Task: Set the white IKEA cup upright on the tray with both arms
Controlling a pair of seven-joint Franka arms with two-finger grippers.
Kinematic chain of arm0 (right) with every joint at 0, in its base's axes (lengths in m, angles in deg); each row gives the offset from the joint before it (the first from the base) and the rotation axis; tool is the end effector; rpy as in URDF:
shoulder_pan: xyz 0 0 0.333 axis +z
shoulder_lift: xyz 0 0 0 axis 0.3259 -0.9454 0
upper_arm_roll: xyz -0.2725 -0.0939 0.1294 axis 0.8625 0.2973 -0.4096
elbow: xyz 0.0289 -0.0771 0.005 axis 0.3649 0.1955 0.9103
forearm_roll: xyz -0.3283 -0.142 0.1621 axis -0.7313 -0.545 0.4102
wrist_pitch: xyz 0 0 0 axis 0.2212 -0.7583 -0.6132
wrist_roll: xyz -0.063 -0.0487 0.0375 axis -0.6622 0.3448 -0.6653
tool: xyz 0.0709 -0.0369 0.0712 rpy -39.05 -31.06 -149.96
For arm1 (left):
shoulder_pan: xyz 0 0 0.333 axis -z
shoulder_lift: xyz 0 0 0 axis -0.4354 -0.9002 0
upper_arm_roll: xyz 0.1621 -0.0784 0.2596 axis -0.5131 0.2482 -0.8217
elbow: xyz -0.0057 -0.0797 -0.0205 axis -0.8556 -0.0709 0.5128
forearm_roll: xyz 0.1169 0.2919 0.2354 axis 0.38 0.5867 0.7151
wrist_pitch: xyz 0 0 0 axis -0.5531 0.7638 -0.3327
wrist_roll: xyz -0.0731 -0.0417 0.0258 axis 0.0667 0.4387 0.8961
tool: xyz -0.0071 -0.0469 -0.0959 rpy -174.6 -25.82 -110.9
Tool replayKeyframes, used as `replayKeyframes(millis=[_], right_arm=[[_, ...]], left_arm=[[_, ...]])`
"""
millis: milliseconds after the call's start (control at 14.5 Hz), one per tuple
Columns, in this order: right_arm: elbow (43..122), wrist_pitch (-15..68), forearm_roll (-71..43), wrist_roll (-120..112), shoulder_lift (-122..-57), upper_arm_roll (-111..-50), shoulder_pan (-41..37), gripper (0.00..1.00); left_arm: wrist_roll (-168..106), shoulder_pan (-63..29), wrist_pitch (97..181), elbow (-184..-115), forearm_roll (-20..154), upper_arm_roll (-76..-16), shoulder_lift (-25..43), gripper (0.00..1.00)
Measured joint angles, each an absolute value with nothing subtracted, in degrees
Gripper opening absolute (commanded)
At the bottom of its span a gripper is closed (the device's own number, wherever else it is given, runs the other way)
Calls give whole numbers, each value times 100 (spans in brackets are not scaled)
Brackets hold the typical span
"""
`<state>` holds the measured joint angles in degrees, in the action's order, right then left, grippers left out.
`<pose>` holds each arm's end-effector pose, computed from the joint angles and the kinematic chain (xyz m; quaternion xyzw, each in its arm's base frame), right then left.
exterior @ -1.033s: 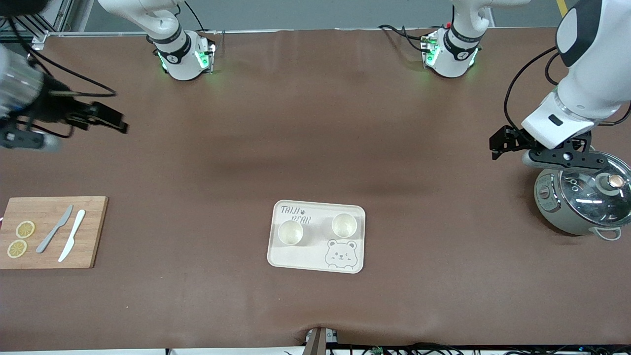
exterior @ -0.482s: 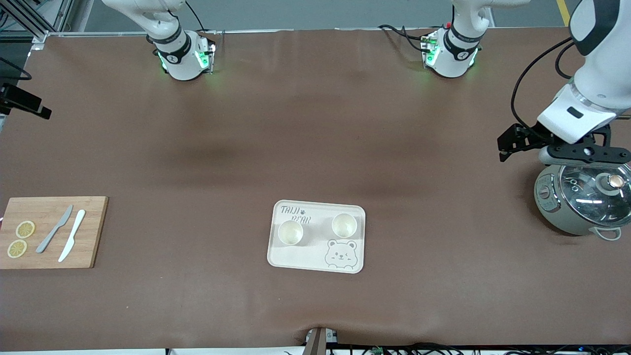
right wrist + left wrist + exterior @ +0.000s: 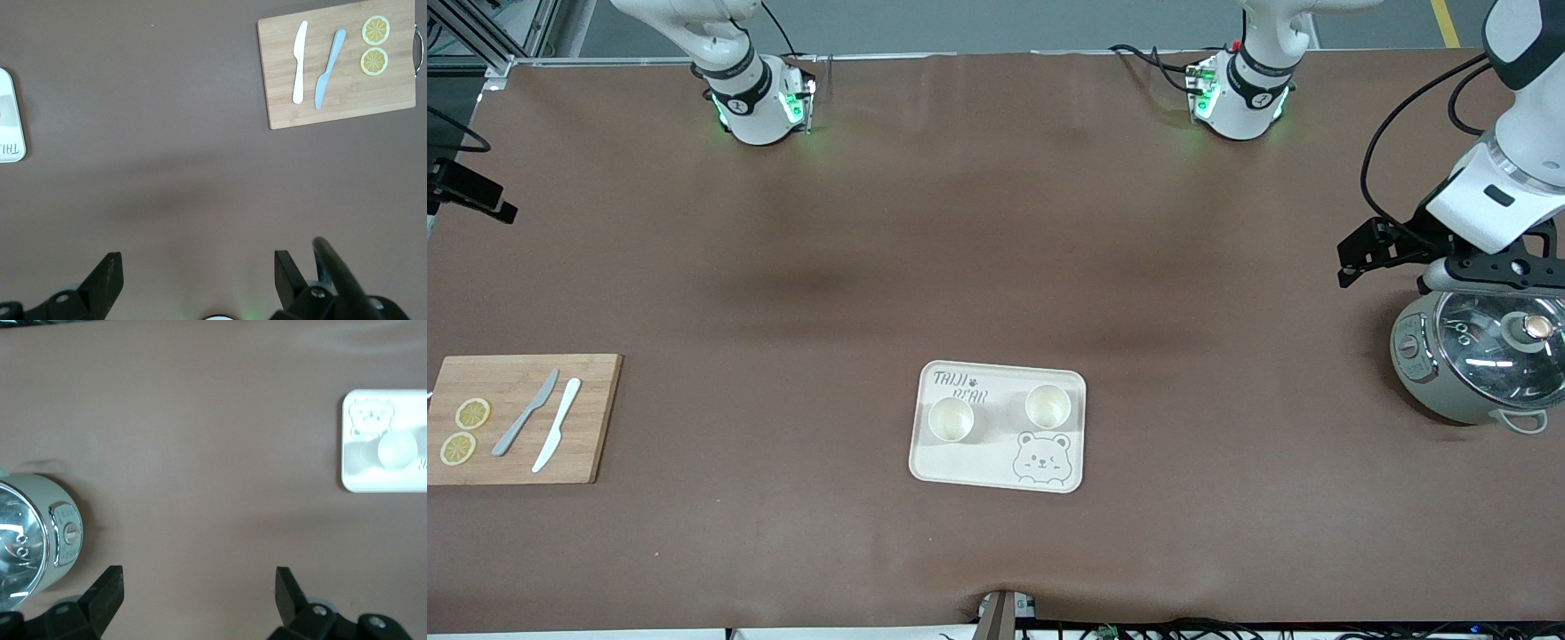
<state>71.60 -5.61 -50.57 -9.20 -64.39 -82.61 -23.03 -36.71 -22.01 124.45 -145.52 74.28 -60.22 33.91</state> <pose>0.5296 -0.0699 0.6463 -0.9972 0.0682 0.0278 0.0086 0.5708 -0.0790 0.5930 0.9969 -0.0579 0.0512 0.0158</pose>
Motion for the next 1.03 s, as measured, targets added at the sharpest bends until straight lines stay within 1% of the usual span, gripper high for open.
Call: replayKeyframes(millis=[138,344,1033], right_arm=[[7170,-534,-5060,-851,-6440,-8265,-2301,100],[7177,-533,-5088,-824,-6440,-8290,-2257,100],[7176,-374,-5235,-824,-6440,-8273,-2231,100]], left_arm=[[-3863,-2200,12108,-14491,7428,-6022,3393,100],[-4013,-2200,11914,-14450,7428,-6022,3394,100],[-4232,-2200,11755,-14446,7428,-6022,3394,100]])
